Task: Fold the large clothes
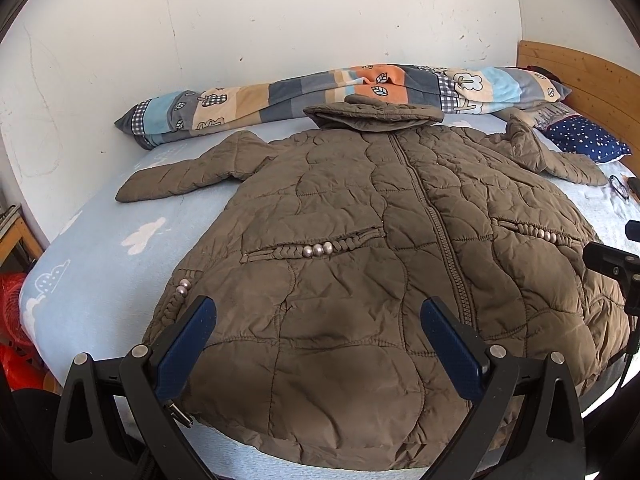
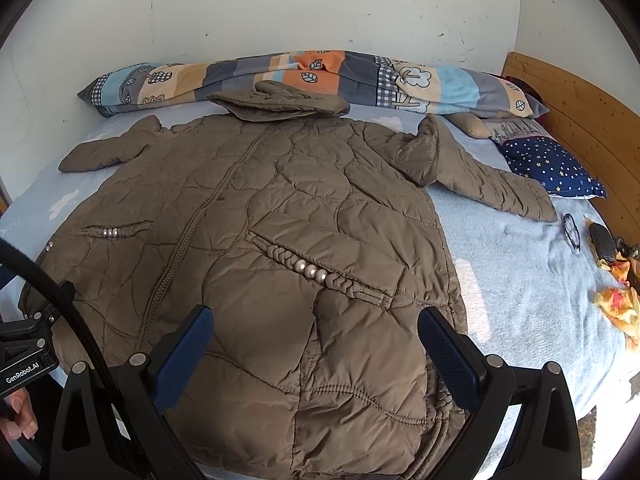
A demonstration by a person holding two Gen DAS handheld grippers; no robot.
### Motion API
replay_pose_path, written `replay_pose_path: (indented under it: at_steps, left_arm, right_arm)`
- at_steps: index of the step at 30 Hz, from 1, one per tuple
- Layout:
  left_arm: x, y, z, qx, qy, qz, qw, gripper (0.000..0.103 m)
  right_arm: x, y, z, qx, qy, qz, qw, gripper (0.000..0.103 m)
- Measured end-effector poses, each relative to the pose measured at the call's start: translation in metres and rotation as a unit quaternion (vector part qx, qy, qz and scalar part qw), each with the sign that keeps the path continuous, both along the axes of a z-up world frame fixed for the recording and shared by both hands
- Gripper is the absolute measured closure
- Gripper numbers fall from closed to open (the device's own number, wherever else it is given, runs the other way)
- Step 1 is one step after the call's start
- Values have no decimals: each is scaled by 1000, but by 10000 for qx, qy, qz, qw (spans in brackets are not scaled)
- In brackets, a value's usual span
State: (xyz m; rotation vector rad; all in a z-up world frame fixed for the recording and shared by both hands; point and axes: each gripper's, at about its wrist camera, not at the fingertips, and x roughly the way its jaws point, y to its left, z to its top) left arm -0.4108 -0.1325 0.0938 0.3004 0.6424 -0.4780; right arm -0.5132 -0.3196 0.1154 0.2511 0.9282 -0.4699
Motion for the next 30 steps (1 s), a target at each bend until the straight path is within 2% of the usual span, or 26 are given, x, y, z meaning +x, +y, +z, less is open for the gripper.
replay_pose_path:
  at_steps: [22, 25, 30]
  left_arm:
    - [2, -1, 6, -38, 1, -24, 10000, 1]
    - [3, 0, 22, -217, -54, -9, 9997, 1]
    - [-1, 5, 68, -664, -462, -105, 9967, 1]
  right_arm:
    - [-1, 0, 0, -56, -5, -4, 10000, 0]
    - [-2, -3, 0, -38, -3, -56, 10000, 0]
    - [-19, -15, 15, -63, -232, -304, 9992, 0]
